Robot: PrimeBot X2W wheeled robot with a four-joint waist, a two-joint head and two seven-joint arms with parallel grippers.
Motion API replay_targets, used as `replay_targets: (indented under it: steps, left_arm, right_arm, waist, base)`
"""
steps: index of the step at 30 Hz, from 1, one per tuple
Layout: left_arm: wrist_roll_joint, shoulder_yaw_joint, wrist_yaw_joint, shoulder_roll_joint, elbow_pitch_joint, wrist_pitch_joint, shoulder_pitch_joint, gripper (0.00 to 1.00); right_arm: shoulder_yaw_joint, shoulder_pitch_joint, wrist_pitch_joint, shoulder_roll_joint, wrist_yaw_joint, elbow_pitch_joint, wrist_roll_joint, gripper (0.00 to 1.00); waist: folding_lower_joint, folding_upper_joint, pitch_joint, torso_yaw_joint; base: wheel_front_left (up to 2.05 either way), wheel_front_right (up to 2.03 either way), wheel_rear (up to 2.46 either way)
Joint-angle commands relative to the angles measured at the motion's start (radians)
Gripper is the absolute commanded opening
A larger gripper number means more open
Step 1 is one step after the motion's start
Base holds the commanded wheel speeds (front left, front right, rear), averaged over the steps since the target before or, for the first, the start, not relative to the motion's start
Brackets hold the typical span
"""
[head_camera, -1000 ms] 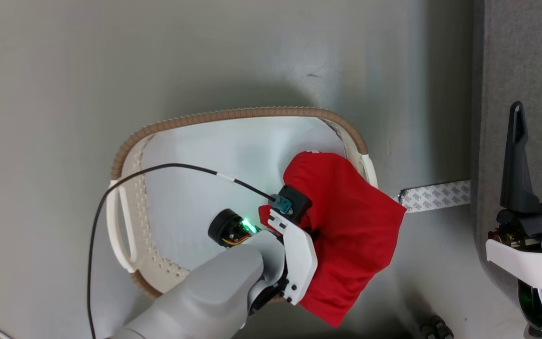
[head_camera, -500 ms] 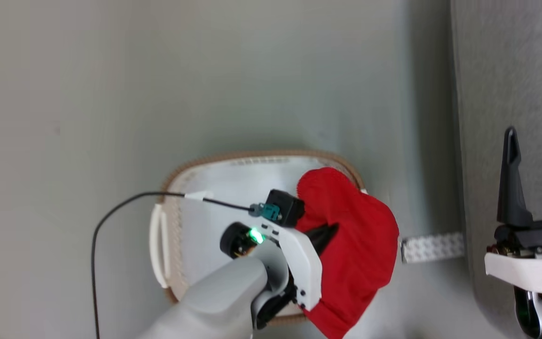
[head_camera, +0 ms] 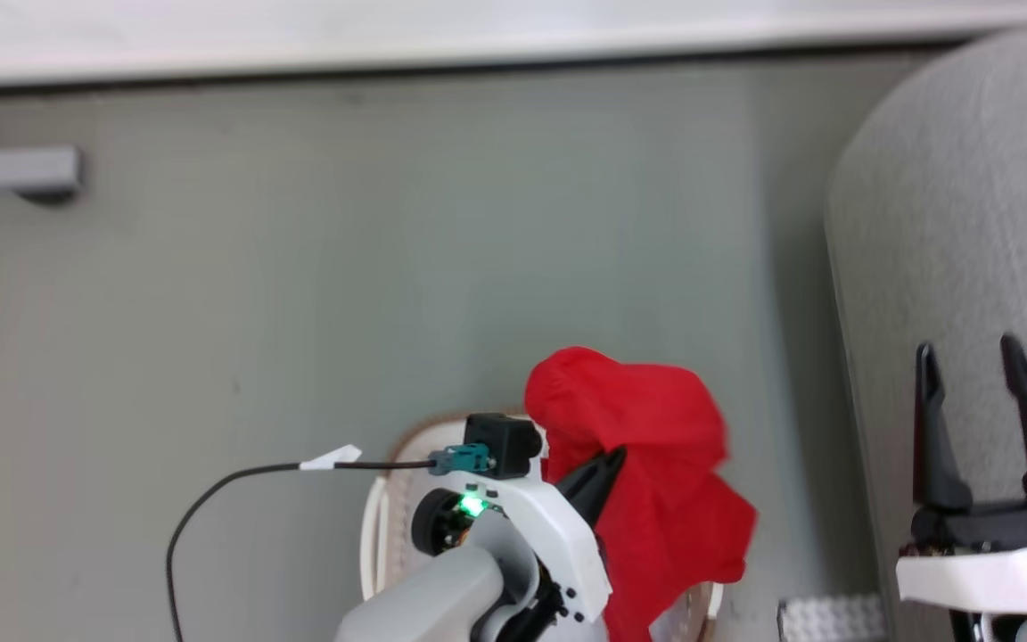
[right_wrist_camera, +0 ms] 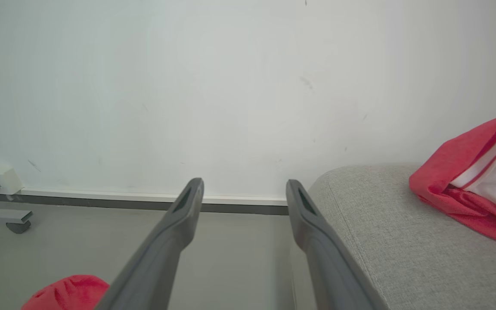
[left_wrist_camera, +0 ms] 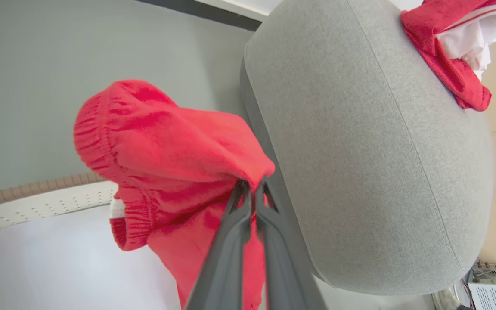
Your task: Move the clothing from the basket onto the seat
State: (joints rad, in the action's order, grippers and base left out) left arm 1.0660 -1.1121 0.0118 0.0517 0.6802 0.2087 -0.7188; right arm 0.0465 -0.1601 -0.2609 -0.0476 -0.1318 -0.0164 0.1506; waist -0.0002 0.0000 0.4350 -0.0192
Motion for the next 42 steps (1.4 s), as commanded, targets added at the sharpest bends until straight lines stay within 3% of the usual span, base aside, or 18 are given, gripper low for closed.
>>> replay_targets:
  steps: [1, 9, 17, 27, 35, 42]
  left_arm:
    - [0.000, 0.007, 0.010, 0.015, -0.009, 0.011, 0.019, 0.00]
    - [-0.020, 0.056, 0.098, 0.092, -0.126, 0.040, 0.067, 0.00]
    - [-0.038, 0.105, 0.209, 0.237, -0.310, 0.042, 0.108, 0.00]
    - [-0.049, 0.165, 0.348, 0.398, -0.591, 0.014, 0.122, 0.00]
    - [-0.060, 0.177, 0.417, 0.456, -0.721, -0.017, 0.131, 0.00]
    - [-0.078, 0.166, 0.436, 0.449, -0.764, -0.034, 0.107, 0.00]
  right_arm:
    - [-0.001, 0.020, -0.002, -0.002, 0.002, 0.010, 0.009, 1.00]
    - [-0.016, 0.114, -0.003, -0.002, 0.002, 0.066, -0.006, 1.00]
    - [-0.060, 0.203, -0.003, -0.002, 0.002, 0.106, 0.004, 1.00]
    - [-0.105, 0.278, -0.003, -0.002, 0.002, 0.100, 0.015, 1.00]
    - [-0.163, 0.287, -0.003, -0.002, 0.002, 0.048, -0.003, 1.00]
    - [-0.363, 0.220, 0.055, -0.013, 0.002, 0.010, -0.028, 1.00]
  waist:
    - [0.0002, 0.0000, -0.100, 0.036]
    - [0.0002, 0.0000, -0.289, 0.066]
    - [0.0002, 0.0000, -0.447, 0.058]
    - [0.0002, 0.0000, -0.519, 0.040]
    - [0.0002, 0.0000, -0.523, 0.034]
    - [0.0002, 0.0000, -0.511, 0.033]
  base:
    - [0.00, 0.00, 0.00]
    - [0.00, 0.00, 0.00]
    - [0.00, 0.00, 0.00]
    - [0.00, 0.00, 0.00]
    - [0.00, 0.00, 0.00]
    - [0.00, 0.00, 0.00]
